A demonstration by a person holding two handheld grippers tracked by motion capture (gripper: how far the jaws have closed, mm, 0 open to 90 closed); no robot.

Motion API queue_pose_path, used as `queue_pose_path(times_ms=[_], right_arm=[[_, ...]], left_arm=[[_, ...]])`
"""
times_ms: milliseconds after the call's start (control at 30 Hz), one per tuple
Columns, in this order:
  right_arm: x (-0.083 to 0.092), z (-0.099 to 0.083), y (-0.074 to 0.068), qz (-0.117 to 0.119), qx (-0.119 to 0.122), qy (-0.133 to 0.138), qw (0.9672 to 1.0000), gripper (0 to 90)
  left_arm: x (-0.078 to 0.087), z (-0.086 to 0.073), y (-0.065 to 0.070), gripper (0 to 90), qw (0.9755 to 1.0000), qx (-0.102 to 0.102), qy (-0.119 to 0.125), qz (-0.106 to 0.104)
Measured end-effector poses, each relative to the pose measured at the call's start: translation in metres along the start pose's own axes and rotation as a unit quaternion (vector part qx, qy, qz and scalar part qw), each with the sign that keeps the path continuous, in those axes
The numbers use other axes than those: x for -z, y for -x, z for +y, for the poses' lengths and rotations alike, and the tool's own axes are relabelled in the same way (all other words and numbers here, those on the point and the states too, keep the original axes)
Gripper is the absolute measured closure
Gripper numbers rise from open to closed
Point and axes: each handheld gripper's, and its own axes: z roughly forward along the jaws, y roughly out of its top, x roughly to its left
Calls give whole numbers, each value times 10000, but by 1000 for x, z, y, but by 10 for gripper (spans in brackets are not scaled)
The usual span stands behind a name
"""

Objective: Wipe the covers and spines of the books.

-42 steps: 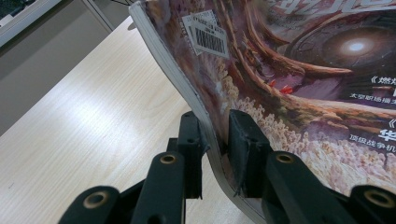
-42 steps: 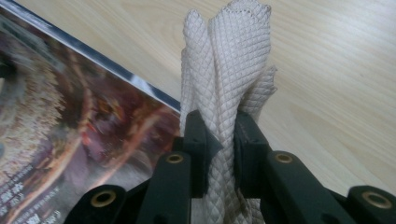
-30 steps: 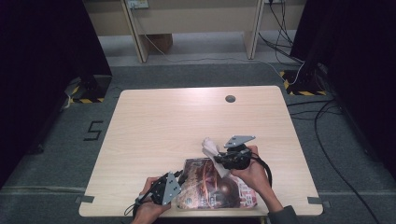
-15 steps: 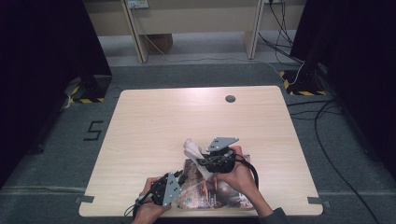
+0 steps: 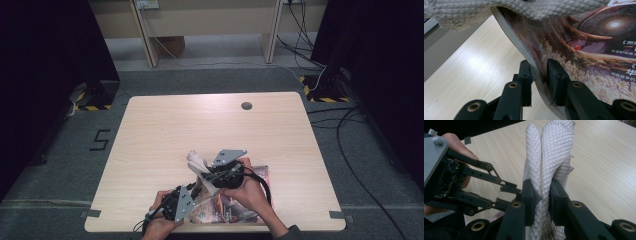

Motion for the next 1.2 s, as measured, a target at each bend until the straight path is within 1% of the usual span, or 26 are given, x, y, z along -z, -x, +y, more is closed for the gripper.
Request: queue_pose_path(times_ms=[100, 167, 300, 367, 433, 633, 900, 967, 1033, 1067, 1200], right_arm=[[0, -1, 1, -33, 77, -56, 9999, 782], [1, -1, 3, -10, 20, -94, 10000, 788], [3, -3, 6, -85, -41, -184, 9998, 792], [4, -3, 9, -99, -27, -243, 9997, 793], [5, -5, 12, -171, -14, -302, 9994, 794], [8, -15, 26, -229, -228, -420, 9986, 794], [12, -24, 38, -268, -320, -537, 9977, 794], [13, -26, 41, -306, -392, -571, 9971, 793], [14, -28, 44, -314, -394, -600, 9969, 794], [14, -30, 45, -329, -467, -640, 9963, 793], [16, -37, 55, -368, -570, -694, 9953, 793]], left_arm=[[0, 0, 1, 742, 10000, -10, 3, 1], [0, 1, 0, 743, 10000, -35, 10, 12], [0, 1, 1, 743, 10000, -49, 12, 17], [0, 1, 1, 742, 10000, -48, 17, 21], [0, 1, 1, 742, 10000, -48, 17, 25], [0, 1, 1, 738, 10000, -35, 9, 14], [0, 1, 0, 737, 10000, -36, 18, -1], [0, 1, 0, 737, 10000, -35, 18, 4], [0, 1, 0, 737, 10000, -47, 8, -3], [0, 1, 0, 736, 10000, -45, 9, -5], [0, 1, 0, 735, 10000, -36, 0, 2]])
